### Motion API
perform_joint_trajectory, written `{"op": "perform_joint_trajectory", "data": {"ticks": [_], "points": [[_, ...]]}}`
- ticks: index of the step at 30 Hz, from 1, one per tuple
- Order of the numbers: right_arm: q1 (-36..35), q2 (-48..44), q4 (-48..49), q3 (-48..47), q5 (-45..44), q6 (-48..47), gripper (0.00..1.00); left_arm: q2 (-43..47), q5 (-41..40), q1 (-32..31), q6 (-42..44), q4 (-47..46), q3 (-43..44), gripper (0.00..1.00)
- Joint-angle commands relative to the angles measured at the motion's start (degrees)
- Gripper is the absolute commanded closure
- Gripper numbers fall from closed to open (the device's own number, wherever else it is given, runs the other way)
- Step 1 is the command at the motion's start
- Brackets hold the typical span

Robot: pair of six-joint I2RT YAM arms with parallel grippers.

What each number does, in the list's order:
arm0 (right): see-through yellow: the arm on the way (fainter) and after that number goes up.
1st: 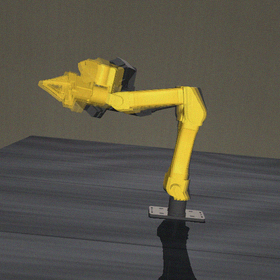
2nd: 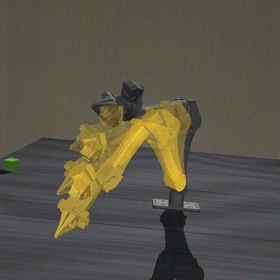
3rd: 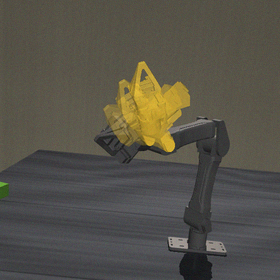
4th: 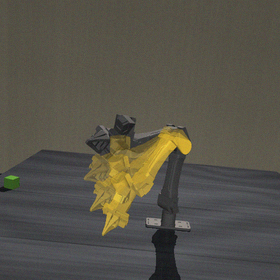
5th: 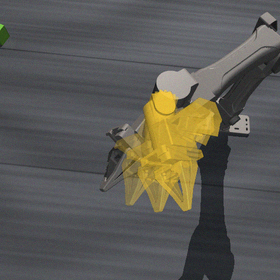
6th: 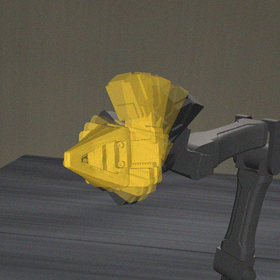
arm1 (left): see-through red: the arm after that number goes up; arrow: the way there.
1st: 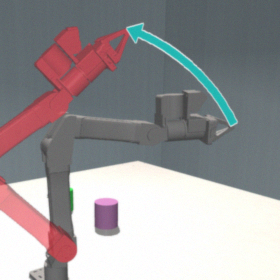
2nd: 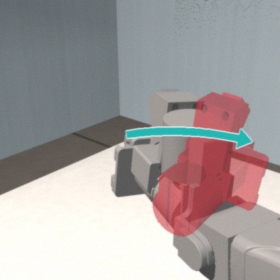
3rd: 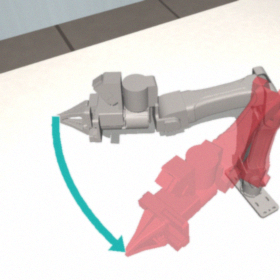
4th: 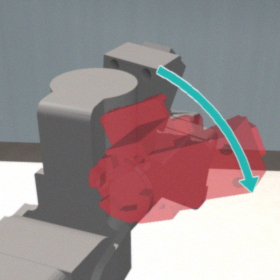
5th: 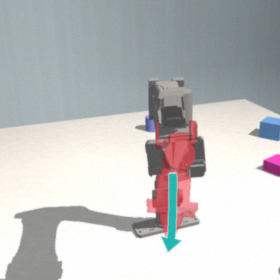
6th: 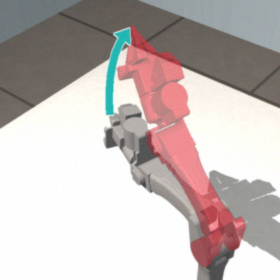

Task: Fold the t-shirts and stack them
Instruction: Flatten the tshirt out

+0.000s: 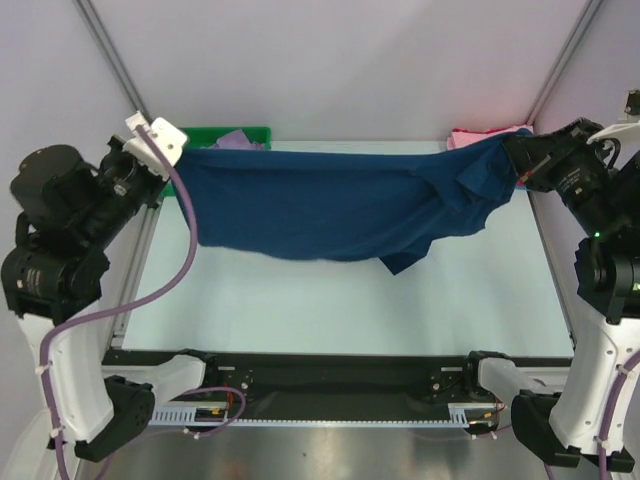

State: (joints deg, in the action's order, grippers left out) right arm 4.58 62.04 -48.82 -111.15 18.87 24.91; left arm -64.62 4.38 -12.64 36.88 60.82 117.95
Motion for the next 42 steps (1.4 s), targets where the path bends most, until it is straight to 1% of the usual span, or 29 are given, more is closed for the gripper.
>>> {"op": "perform_joint_trajectory", "data": {"ticks": [1,4,5,7,8,10,11,12,13,14,15,17,18,19,20,22,26,27,28,29,31,32,33,35,36,38,39,41,42], "points": [[0.17,3.25,3.89,4.61,1.34,1.64,1.0,-5.49,-2.36,0.08,-1.46,-0.78,-4.04,1.0],[0.17,10.25,11.62,4.28,2.39,2.69,1.0,-10.33,-2.62,0.08,-1.38,-4.56,-3.87,1.0],[0.17,12.21,14.08,3.76,3.27,3.04,1.0,-14.44,-2.97,0.16,-1.38,-5.61,-3.17,1.0],[0.08,17.21,20.76,2.18,3.36,4.53,1.0,-18.85,-4.02,0.34,-1.29,-8.43,0.95,1.0],[0.17,22.37,22.87,-1.05,3.54,4.97,1.0,-24.27,-4.2,0.43,-1.46,-9.04,3.14,1.0],[0.25,28.81,27.71,-5.45,3.8,7.6,1.0,-30.53,-4.12,1.04,-1.81,-9.67,12.0,1.0],[0.25,35.1,29.12,-10.87,4.5,8.31,1.0,-36.48,-4.21,1.3,-1.82,-9.14,15.78,1.0],[0.25,38.21,30.61,-14.84,4.85,9.01,1.0,-40.11,-4.21,1.57,-1.73,-9.14,23.56,1.0],[0.25,41.37,30.62,-19.06,4.94,9.63,1.0,-42.84,-6.12,1.74,-1.55,-9.4,27.12,1.0],[0.43,48.19,30.54,-23.36,5.21,10.77,1.0,-45.13,-8.05,1.92,-1.29,-10.27,29.85,1.0],[0.52,51.22,29.67,-33.94,5.21,11.39,1.0,-47.77,-9.2,2.18,-0.85,-13.5,32.23,1.0],[0.96,56.94,30.18,-42.87,5.03,15.14,1.0,-47.97,-10.36,2.62,-0.85,-17.64,31.73,1.0],[1.92,59.4,33.14,-46.14,5.03,16.65,1.0,-47.97,-10.45,2.89,-0.85,-19.84,31.81,1.0],[2.36,59.25,35.35,-45.21,4.95,18.49,1.0,-48.14,-10.53,2.89,-0.33,-19.95,32.34,1.0],[2.97,58.55,37.63,-43.64,4.16,21.12,1.0,-48.14,-10.71,2.8,0.46,-19.69,32.69,1.0],[4.12,54.34,41.78,-37.34,3.37,21.33,1.0,-46.92,-11.06,2.8,1.7,-19.77,31.56,1.0],[4.47,46.43,36.8,-29.06,3.44,15.71,1.0,-42.37,-9.49,2.89,2.4,-19.51,25.42,1.0],[4.47,44.68,36.17,-25.9,4.06,14.74,1.0,-41.04,-6.87,2.8,2.66,-19.33,21.14,1.0],[4.56,39.96,35.9,-22.39,4.5,14.38,1.0,-39.63,-5.63,2.89,2.75,-19.07,18.4,1.0],[4.56,37.65,35.55,-13.13,5.11,13.77,1.0,-36.31,-4.83,2.8,2.84,-18.55,15.41,1.0],[4.56,32.12,36.07,-2.46,5.56,13.07,1.0,-32.78,-0.97,2.8,3.28,-18.02,5.13,1.0],[4.56,26.7,36.51,7.87,5.56,12.98,1.0,-30.85,0.0,2.8,3.54,-18.1,1.01,1.0],[4.47,24.12,37.12,14.06,5.56,12.89,1.0,-26.48,0.88,2.8,4.33,-18.62,-8.17,1.0],[4.47,16.67,35.73,23.66,4.86,12.45,1.0,-21.89,4.48,2.71,4.86,-21.51,-18.23,1.0],[4.47,14.45,34.76,32.84,4.33,11.84,1.0,-16.99,5.36,2.63,5.39,-22.66,-27.94,1.0],[4.47,9.35,32.22,41.5,3.63,10.7,1.0,-12.83,7.21,2.45,5.92,-24.51,-36.87,1.0],[4.47,4.63,31.25,48.77,3.1,10.6,1.0,-11.07,7.74,2.36,6.35,-24.52,-44.4,1.0],[4.47,0.21,28.97,56.54,1.79,10.86,1.0,-6.41,9.41,2.19,6.1,-25.3,-51.73,1.0],[4.39,-4.25,28.61,59.97,1.78,11.21,1.0,-5.09,9.94,1.92,6.27,-25.4,-58.38,1.0]]}}
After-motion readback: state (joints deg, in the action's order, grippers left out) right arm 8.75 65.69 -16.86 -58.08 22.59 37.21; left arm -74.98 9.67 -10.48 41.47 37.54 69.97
